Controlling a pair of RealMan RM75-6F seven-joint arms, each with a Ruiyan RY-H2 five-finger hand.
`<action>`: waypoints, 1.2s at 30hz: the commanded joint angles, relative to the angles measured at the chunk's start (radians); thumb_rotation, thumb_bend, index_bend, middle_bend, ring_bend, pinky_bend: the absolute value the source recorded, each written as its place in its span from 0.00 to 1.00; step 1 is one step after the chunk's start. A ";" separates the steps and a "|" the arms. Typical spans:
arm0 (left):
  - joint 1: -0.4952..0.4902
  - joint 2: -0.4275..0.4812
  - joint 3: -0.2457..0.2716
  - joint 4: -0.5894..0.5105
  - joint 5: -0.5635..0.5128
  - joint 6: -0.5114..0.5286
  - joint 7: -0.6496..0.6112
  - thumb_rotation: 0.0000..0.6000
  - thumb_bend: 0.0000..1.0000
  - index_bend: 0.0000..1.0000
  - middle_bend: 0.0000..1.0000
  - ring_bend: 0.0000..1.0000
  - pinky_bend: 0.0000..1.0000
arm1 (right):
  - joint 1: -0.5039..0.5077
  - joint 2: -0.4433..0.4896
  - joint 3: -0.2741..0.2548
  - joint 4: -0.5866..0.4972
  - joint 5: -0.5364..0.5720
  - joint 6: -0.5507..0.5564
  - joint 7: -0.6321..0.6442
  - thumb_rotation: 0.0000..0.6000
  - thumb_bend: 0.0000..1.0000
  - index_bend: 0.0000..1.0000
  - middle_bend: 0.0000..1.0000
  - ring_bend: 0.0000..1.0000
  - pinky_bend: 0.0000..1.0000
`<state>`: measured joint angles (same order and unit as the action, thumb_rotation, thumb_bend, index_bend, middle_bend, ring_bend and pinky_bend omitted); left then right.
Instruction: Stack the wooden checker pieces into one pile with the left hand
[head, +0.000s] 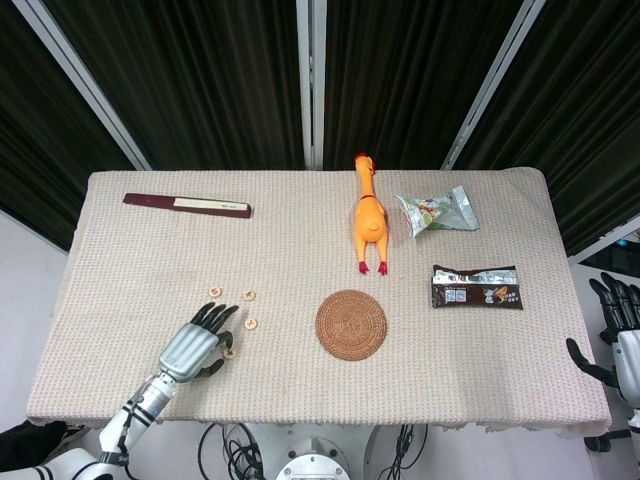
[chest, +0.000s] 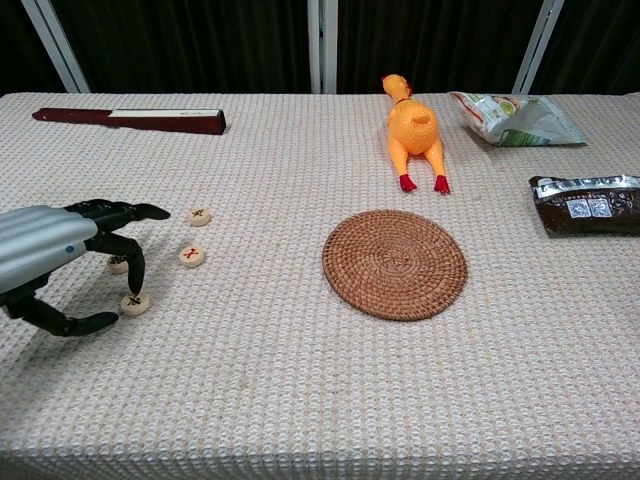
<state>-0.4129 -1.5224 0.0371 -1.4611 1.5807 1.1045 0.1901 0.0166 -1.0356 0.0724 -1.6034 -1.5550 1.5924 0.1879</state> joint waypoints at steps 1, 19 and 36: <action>-0.002 -0.006 0.002 0.007 0.002 0.005 -0.007 1.00 0.31 0.46 0.03 0.00 0.00 | -0.001 0.000 0.001 -0.001 0.000 0.002 0.002 1.00 0.26 0.00 0.00 0.00 0.00; -0.022 -0.027 0.006 0.037 -0.006 0.001 -0.027 1.00 0.31 0.44 0.03 0.00 0.00 | -0.005 0.008 0.003 0.001 0.003 0.005 0.021 1.00 0.26 0.00 0.00 0.00 0.00; -0.016 -0.001 0.000 0.005 -0.012 0.041 -0.026 1.00 0.31 0.51 0.03 0.00 0.00 | -0.002 0.007 0.004 0.001 0.005 -0.001 0.018 1.00 0.26 0.00 0.00 0.00 0.00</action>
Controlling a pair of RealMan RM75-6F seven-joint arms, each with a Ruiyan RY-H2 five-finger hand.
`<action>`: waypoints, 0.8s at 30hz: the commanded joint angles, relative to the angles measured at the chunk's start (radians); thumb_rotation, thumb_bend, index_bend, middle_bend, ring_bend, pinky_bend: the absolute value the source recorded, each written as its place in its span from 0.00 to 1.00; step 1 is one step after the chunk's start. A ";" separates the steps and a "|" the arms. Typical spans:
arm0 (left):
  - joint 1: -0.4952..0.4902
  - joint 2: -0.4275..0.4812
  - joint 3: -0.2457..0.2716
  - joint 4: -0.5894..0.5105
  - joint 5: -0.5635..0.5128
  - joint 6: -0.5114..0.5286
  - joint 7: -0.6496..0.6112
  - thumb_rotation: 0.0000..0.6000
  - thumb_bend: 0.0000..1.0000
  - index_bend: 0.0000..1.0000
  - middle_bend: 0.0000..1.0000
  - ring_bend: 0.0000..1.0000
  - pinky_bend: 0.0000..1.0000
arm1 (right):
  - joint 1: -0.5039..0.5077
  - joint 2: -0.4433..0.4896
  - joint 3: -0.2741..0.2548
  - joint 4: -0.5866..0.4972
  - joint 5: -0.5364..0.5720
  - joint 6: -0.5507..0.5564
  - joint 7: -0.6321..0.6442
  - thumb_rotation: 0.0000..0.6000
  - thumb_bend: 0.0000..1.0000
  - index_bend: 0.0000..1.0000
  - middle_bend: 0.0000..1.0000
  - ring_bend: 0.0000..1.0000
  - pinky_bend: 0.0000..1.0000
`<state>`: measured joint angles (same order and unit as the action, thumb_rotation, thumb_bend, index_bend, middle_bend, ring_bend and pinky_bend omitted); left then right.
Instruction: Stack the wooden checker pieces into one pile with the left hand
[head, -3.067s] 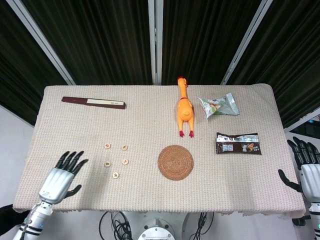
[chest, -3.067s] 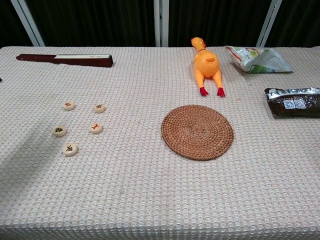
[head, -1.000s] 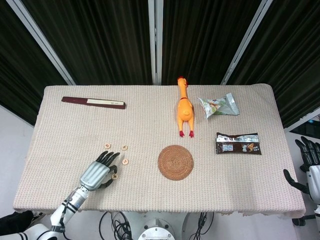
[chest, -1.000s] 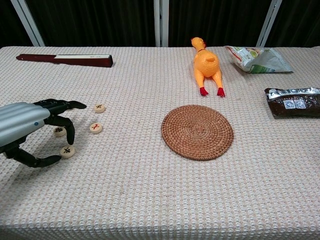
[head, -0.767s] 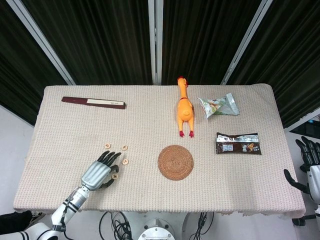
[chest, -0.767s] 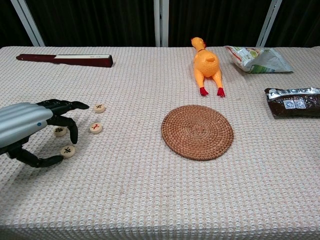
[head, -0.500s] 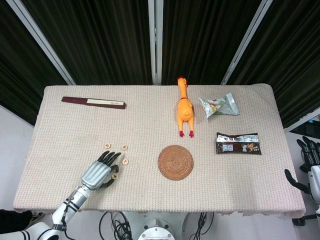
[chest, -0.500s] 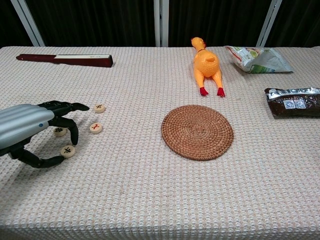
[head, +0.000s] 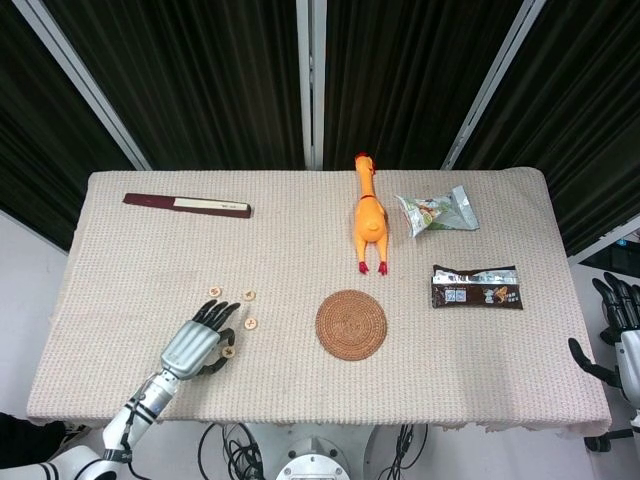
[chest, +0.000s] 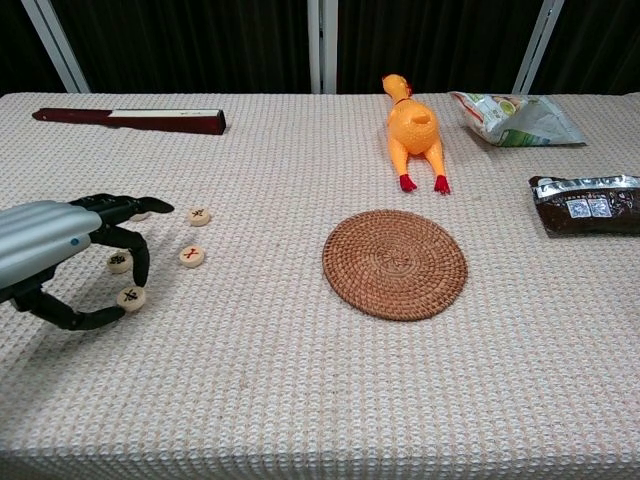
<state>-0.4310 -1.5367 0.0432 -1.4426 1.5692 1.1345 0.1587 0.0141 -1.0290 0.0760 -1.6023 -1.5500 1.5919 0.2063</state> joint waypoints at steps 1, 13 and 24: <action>0.002 0.020 -0.010 -0.021 -0.001 0.018 0.008 1.00 0.31 0.51 0.03 0.00 0.00 | 0.000 0.000 0.000 0.000 0.000 -0.002 0.000 1.00 0.26 0.00 0.00 0.00 0.00; -0.009 0.036 -0.058 0.005 -0.078 0.001 0.019 1.00 0.31 0.51 0.03 0.00 0.00 | 0.002 -0.002 -0.001 -0.003 0.001 -0.006 -0.009 1.00 0.26 0.00 0.00 0.00 0.00; -0.020 0.001 -0.058 0.070 -0.078 -0.007 -0.024 1.00 0.31 0.51 0.04 0.00 0.00 | 0.009 0.000 0.005 -0.002 0.019 -0.024 -0.007 1.00 0.26 0.00 0.00 0.00 0.00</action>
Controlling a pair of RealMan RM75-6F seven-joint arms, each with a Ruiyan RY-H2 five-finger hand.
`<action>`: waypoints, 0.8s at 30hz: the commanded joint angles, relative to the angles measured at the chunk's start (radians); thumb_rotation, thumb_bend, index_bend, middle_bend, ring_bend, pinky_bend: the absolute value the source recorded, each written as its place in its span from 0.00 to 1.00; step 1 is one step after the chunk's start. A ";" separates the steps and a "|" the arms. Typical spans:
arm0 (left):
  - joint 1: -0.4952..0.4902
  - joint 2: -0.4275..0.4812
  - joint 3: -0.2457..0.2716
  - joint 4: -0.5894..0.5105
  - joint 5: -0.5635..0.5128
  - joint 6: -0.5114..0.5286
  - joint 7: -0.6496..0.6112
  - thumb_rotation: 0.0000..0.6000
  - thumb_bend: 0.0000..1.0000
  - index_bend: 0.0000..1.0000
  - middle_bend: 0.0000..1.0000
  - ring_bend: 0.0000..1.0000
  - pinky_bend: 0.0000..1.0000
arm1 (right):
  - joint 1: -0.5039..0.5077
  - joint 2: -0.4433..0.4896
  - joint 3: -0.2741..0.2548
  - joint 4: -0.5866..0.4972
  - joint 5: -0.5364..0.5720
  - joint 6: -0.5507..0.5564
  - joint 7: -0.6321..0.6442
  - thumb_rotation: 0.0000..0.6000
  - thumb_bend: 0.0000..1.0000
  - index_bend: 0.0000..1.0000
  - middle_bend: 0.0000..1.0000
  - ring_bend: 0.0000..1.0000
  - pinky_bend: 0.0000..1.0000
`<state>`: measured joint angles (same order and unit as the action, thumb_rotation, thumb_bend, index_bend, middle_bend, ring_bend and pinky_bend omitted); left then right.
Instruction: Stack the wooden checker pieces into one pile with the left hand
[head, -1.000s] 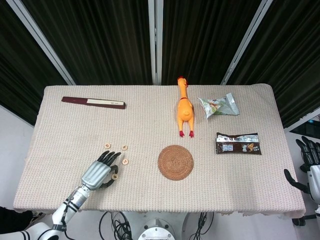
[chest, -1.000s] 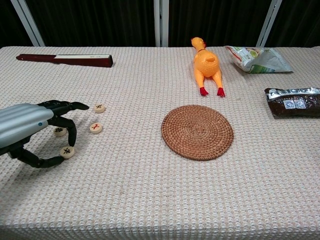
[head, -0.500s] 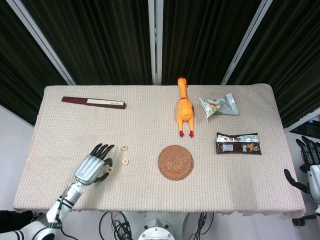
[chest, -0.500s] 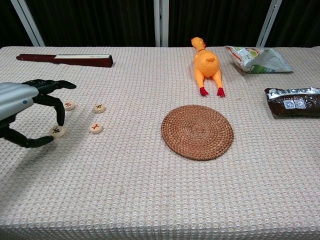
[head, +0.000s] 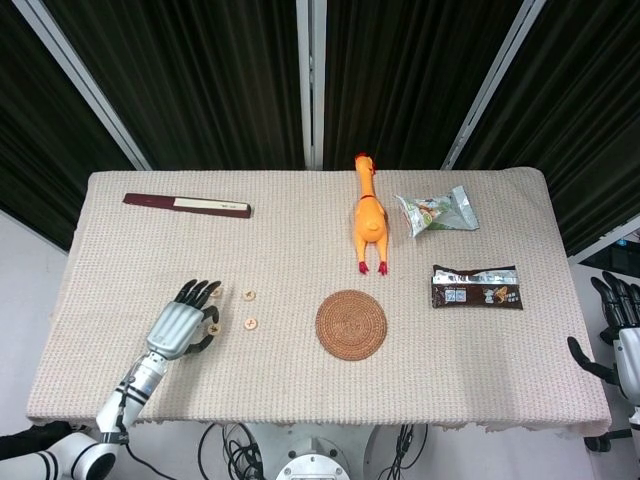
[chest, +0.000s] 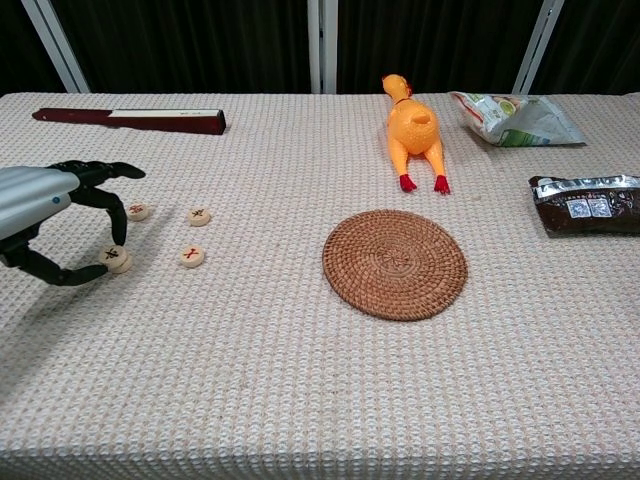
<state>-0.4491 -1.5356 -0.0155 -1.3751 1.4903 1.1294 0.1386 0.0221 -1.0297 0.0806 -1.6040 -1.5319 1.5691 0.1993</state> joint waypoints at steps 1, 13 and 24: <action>-0.003 -0.001 0.000 0.005 0.001 -0.001 -0.007 1.00 0.31 0.51 0.04 0.00 0.00 | 0.001 0.000 0.001 -0.001 0.001 -0.001 0.000 1.00 0.26 0.00 0.00 0.00 0.00; -0.008 -0.013 0.001 0.019 -0.005 -0.002 -0.010 1.00 0.31 0.49 0.04 0.00 0.00 | 0.000 0.001 0.001 -0.004 0.003 -0.002 -0.004 1.00 0.26 0.00 0.00 0.00 0.00; -0.007 -0.017 0.004 0.032 -0.002 0.004 -0.021 1.00 0.31 0.42 0.05 0.00 0.00 | 0.001 0.002 0.000 -0.007 0.007 -0.008 -0.006 1.00 0.26 0.00 0.00 0.00 0.00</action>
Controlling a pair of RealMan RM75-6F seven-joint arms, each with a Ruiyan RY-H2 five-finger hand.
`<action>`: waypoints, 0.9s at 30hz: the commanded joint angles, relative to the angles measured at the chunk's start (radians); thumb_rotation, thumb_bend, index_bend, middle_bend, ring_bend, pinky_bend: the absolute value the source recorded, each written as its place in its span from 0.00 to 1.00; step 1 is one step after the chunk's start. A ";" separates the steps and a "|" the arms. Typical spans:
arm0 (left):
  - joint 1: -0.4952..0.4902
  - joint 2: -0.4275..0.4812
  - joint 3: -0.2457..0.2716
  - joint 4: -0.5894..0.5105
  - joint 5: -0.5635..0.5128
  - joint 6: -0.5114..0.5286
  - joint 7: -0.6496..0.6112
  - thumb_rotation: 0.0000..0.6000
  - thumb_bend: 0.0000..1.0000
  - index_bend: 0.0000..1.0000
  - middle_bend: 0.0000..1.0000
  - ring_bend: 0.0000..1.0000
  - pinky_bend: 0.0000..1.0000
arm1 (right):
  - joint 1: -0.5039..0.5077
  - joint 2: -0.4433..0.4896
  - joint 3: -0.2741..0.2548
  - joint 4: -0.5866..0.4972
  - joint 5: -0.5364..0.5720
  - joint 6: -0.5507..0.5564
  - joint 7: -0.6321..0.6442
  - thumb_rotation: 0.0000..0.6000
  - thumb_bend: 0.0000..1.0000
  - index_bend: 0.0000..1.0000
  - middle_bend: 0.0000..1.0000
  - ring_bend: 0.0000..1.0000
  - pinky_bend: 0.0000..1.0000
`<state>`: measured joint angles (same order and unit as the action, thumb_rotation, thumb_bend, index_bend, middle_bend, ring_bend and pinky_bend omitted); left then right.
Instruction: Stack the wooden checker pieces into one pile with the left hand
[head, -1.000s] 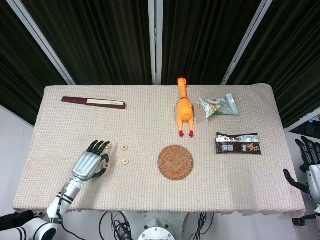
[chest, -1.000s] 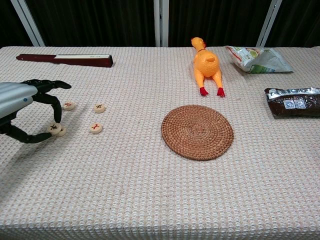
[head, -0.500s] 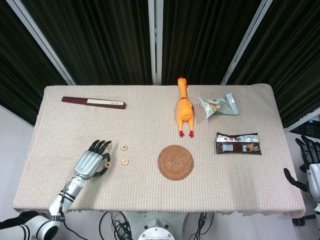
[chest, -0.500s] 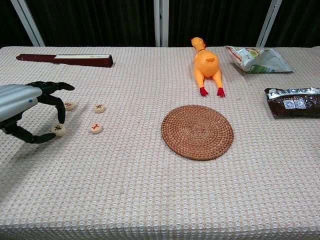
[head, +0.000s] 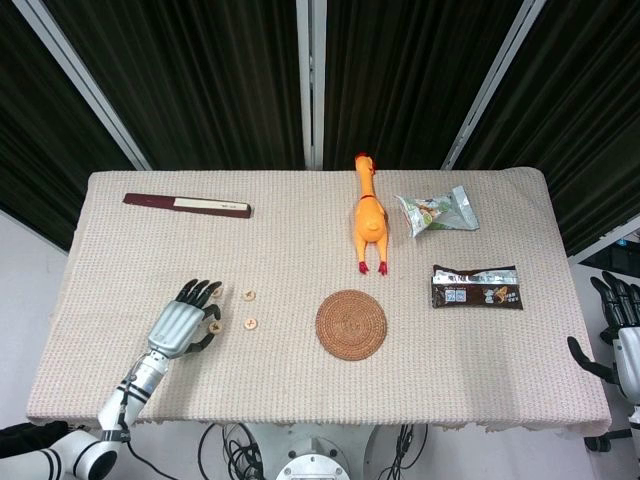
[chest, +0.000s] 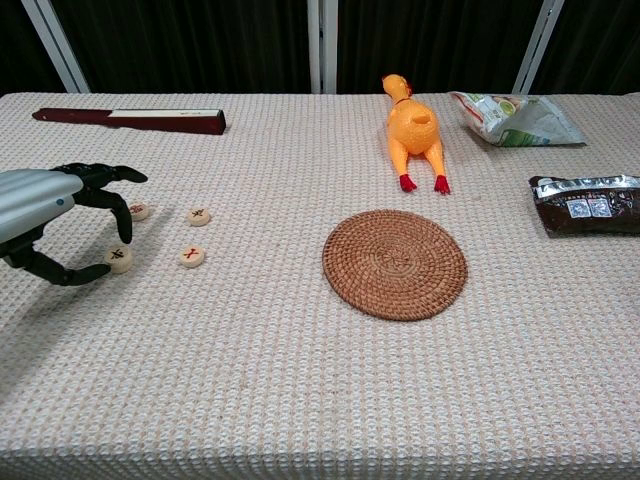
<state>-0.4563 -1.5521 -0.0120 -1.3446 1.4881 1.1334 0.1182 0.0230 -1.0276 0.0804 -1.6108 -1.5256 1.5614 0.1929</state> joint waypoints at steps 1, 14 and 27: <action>0.000 0.000 0.001 0.001 -0.001 0.000 -0.001 1.00 0.31 0.42 0.05 0.00 0.00 | 0.000 0.000 0.000 0.000 0.001 0.000 0.000 1.00 0.26 0.00 0.00 0.00 0.00; -0.015 0.051 -0.024 -0.112 0.018 0.030 0.028 1.00 0.31 0.42 0.05 0.00 0.00 | -0.002 0.000 0.000 -0.002 -0.002 0.005 0.000 1.00 0.26 0.00 0.00 0.00 0.00; -0.121 0.030 -0.149 -0.040 -0.239 -0.157 0.138 1.00 0.31 0.40 0.05 0.00 0.00 | -0.004 0.005 0.003 0.004 0.001 0.008 0.020 1.00 0.26 0.00 0.00 0.00 0.00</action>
<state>-0.5621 -1.5106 -0.1473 -1.4088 1.2754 0.9980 0.2438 0.0188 -1.0229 0.0830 -1.6073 -1.5251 1.5693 0.2129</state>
